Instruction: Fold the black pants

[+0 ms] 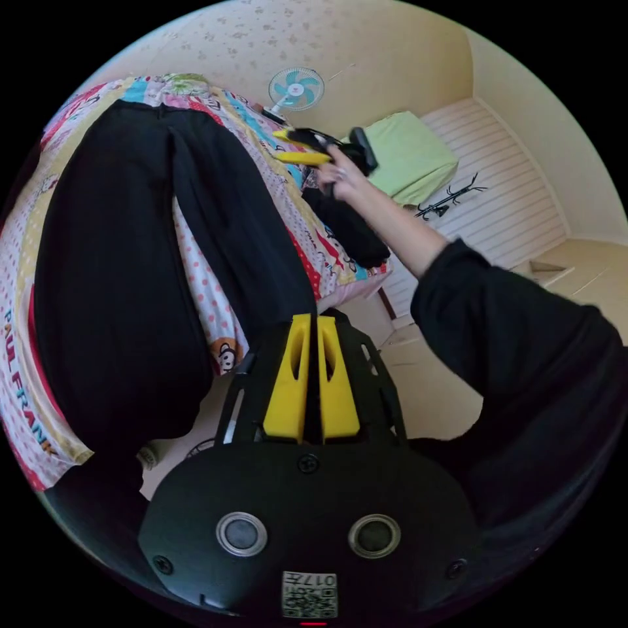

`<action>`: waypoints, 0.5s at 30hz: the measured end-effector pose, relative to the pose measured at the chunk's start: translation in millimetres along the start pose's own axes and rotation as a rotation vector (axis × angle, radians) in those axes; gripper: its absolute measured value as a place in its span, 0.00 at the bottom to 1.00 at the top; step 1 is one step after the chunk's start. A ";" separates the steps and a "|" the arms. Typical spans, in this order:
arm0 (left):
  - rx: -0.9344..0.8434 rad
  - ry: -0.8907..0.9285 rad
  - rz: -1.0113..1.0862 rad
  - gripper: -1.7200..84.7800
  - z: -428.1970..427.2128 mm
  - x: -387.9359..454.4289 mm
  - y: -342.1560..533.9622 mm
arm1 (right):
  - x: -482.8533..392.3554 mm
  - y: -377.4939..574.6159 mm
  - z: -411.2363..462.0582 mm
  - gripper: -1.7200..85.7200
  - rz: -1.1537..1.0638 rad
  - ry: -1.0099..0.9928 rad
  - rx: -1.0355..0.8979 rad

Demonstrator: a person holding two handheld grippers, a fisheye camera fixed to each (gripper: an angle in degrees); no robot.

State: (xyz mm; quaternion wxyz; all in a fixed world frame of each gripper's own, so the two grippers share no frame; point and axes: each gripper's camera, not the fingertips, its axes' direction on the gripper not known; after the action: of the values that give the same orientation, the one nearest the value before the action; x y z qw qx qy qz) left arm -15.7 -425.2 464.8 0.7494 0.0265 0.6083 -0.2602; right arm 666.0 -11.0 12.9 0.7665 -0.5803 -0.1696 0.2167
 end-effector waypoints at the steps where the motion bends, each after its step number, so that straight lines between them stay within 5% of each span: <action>1: -0.001 -0.008 0.012 0.01 -3.6 -4.3 1.1 | 9.4 -17.6 9.9 0.20 0.028 0.015 0.017; 5: 0.017 0.044 0.026 0.01 -22.1 -26.8 4.7 | 65.9 -97.9 68.8 0.18 0.215 0.076 0.092; 9: 0.072 0.159 -0.029 0.01 -44.7 -59.1 17.0 | 82.7 -127.0 115.4 0.08 0.292 -0.196 0.150; 15: 0.252 0.176 -0.110 0.01 -113.6 -117.3 72.4 | -48.6 -167.6 172.8 0.06 -0.081 -0.300 0.161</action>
State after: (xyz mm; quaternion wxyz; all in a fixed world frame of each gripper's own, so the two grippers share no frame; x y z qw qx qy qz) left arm -101.7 -280.2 524.0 0.6686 0.1093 0.6346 -0.3718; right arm 559.0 65.3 220.4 0.7847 -0.4708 -0.2876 0.2826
